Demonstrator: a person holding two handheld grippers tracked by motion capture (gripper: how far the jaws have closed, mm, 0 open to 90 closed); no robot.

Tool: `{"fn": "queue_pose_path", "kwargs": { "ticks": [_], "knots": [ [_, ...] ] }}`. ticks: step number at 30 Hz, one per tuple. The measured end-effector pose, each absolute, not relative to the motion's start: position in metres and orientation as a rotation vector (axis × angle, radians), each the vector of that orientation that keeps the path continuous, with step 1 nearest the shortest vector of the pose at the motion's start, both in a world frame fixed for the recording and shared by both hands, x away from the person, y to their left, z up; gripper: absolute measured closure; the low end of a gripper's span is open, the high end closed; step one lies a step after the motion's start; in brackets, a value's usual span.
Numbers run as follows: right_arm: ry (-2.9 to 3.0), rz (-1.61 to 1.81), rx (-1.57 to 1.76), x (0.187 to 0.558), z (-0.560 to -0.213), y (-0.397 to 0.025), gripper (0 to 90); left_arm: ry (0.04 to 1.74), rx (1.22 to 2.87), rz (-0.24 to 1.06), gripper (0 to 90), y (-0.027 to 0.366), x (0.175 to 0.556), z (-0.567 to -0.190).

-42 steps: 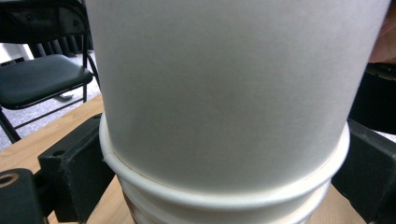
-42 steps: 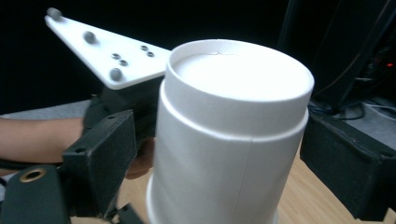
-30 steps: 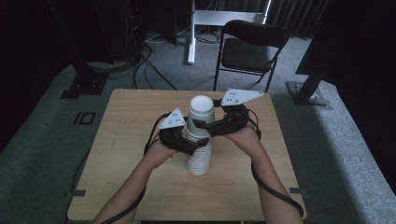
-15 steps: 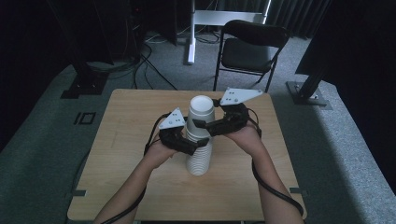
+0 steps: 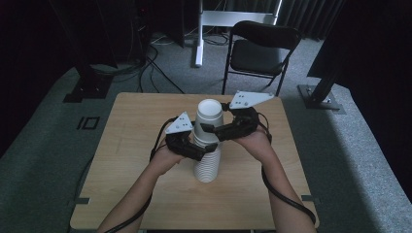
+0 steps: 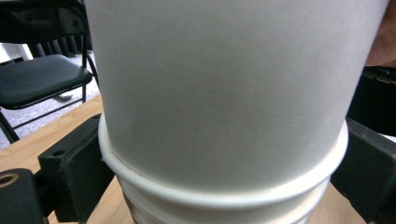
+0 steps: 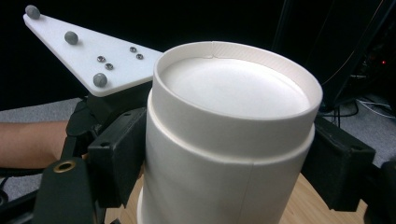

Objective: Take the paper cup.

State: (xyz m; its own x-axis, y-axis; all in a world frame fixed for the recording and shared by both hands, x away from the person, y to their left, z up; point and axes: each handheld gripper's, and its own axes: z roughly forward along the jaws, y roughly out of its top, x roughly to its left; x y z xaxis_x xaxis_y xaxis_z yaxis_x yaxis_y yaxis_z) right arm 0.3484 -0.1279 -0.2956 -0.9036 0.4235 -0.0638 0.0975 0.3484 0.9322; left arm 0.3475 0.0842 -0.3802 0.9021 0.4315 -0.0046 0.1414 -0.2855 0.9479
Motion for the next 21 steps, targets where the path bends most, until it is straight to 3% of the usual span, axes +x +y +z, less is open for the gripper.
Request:
{"fn": "queue_pose_path", "kwargs": {
  "ticks": [16, 21],
  "knots": [
    [2.285, 1.594, 0.462, 0.347, -0.294, -0.128, 22.2, 0.429, 1.856, 0.297, 4.5, 0.084, 0.348, -0.38],
    [2.228, 1.659, 0.451, 0.343, -0.275, -0.135, 23.0, 0.425, 1.864, 0.296, 4.5, 0.083, 0.347, -0.38]
  ]
}}
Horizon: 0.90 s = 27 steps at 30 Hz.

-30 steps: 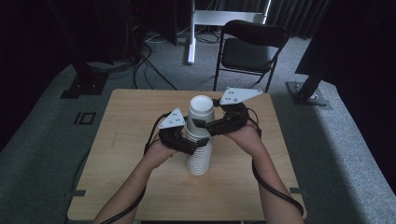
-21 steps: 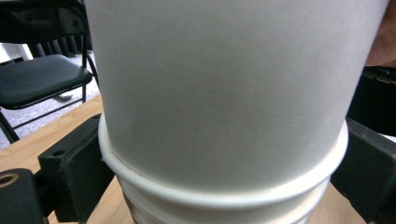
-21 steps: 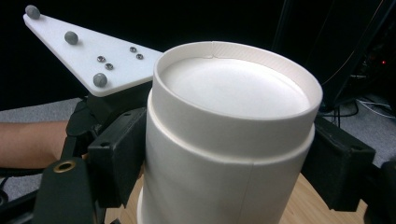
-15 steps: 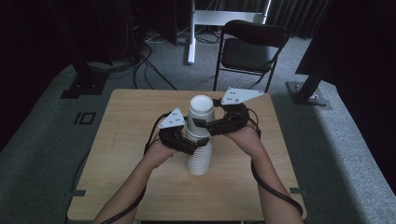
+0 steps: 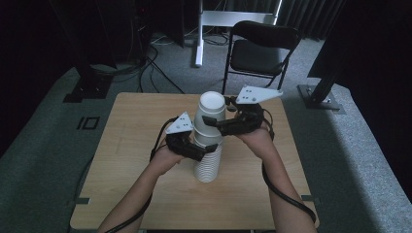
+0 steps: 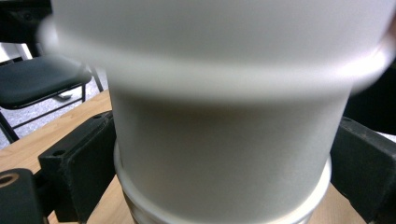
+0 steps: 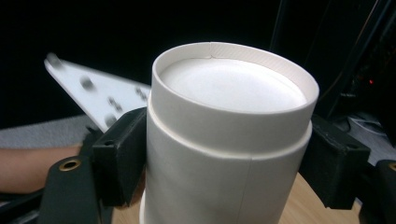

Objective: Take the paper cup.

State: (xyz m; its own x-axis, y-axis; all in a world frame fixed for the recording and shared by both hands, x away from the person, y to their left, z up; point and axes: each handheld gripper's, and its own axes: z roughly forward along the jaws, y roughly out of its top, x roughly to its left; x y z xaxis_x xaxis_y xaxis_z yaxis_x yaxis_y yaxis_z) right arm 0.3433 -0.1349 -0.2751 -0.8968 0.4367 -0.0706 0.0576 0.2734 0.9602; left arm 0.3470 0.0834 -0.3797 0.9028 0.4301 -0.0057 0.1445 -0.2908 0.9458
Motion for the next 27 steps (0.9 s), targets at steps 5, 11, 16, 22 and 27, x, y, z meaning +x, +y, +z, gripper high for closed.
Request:
{"fn": "queue_pose_path", "kwargs": {
  "ticks": [5, 11, 16, 22, 27],
  "knots": [
    [2.217, 1.633, 0.443, 0.341, -0.263, -0.135, 22.9, 0.425, 1.863, 0.297, 4.5, 0.083, 0.347, -0.38],
    [2.202, 1.667, 0.442, 0.34, -0.254, -0.137, 22.9, 0.425, 1.87, 0.293, 4.4, 0.083, 0.347, -0.379],
    [2.17, 1.7, 0.431, 0.335, -0.246, -0.142, 22.9, 0.423, 1.868, 0.292, 4.4, 0.084, 0.348, -0.379],
    [2.148, 1.72, 0.416, 0.329, -0.237, -0.147, 23.0, 0.42, 1.871, 0.289, 4.3, 0.084, 0.348, -0.379],
    [2.142, 1.691, 0.419, 0.324, -0.234, -0.152, 23.0, 0.411, 1.872, 0.284, 4.0, 0.084, 0.348, -0.379]
  ]
}}
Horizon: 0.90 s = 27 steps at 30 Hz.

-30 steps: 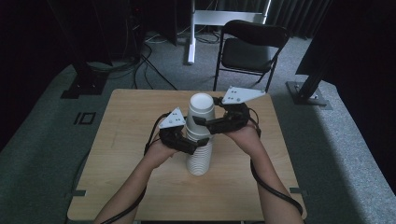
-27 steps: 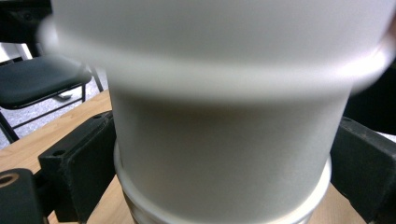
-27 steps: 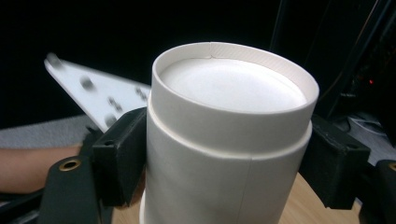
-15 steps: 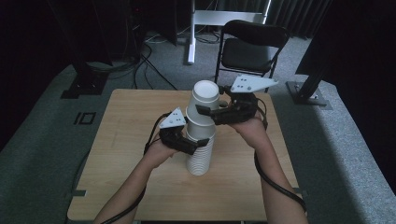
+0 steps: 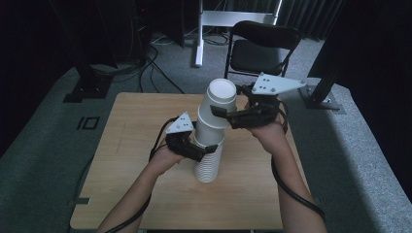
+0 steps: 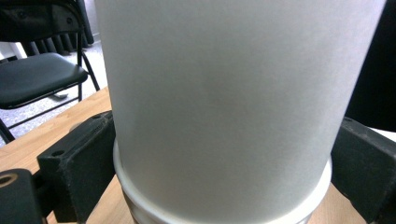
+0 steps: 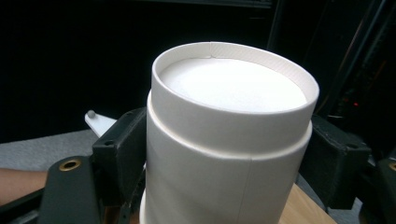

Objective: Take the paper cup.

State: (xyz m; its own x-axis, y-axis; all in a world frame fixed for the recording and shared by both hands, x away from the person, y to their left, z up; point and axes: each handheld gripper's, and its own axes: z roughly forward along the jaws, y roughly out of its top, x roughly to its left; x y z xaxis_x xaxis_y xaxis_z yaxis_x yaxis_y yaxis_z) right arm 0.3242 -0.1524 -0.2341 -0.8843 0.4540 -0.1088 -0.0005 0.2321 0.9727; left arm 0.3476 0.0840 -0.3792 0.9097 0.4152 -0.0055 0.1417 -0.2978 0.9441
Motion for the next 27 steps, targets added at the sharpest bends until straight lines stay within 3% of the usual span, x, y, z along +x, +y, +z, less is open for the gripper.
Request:
{"fn": "queue_pose_path", "kwargs": {
  "ticks": [27],
  "knots": [
    [2.068, 1.712, 0.478, 0.302, -0.252, -0.21, 23.0, 0.437, 1.863, 0.328, 1.3, 0.096, 0.34, -0.371]
  ]
}}
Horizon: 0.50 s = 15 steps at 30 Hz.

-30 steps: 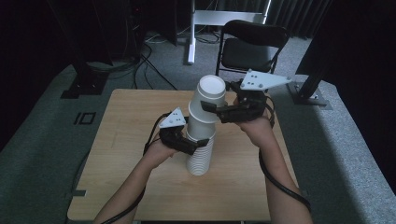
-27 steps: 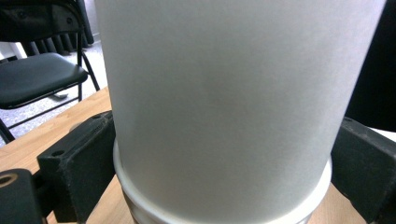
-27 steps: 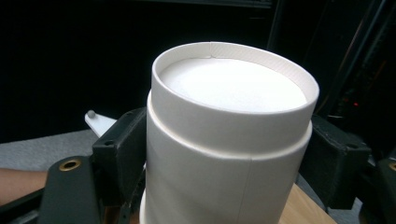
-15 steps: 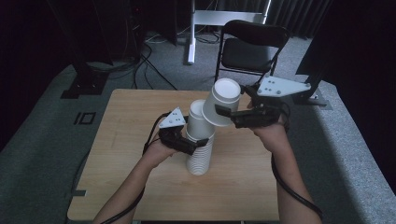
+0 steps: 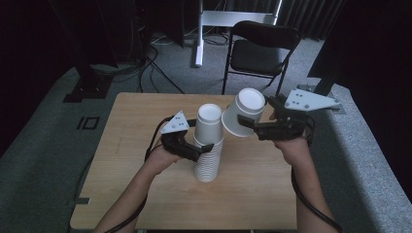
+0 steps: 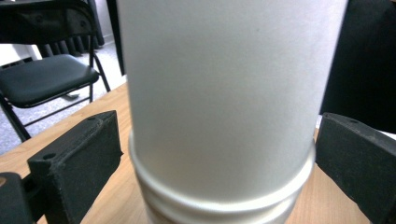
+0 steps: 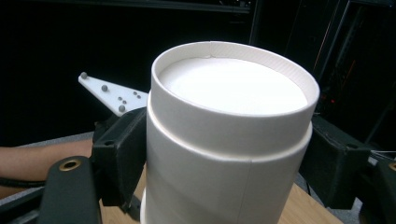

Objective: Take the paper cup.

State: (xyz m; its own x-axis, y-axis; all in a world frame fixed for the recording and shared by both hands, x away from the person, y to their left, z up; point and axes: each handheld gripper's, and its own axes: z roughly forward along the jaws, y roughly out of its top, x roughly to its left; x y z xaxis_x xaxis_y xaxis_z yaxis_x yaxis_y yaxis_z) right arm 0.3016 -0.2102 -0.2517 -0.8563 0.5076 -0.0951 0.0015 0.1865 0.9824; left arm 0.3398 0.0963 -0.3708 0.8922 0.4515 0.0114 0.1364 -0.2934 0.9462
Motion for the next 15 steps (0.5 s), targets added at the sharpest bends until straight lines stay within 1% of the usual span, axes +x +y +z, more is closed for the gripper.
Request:
{"fn": "queue_pose_path", "kwargs": {
  "ticks": [8, 15],
  "knots": [
    [2.078, 1.691, 0.462, 0.29, -0.258, -0.22, 23.0, 0.436, 1.883, 0.326, 1.3, 0.106, 0.329, -0.372],
    [2.082, 1.666, 0.488, 0.283, -0.278, -0.23, 23.0, 0.44, 1.866, 0.33, 1.3, 0.116, 0.316, -0.376]
  ]
}}
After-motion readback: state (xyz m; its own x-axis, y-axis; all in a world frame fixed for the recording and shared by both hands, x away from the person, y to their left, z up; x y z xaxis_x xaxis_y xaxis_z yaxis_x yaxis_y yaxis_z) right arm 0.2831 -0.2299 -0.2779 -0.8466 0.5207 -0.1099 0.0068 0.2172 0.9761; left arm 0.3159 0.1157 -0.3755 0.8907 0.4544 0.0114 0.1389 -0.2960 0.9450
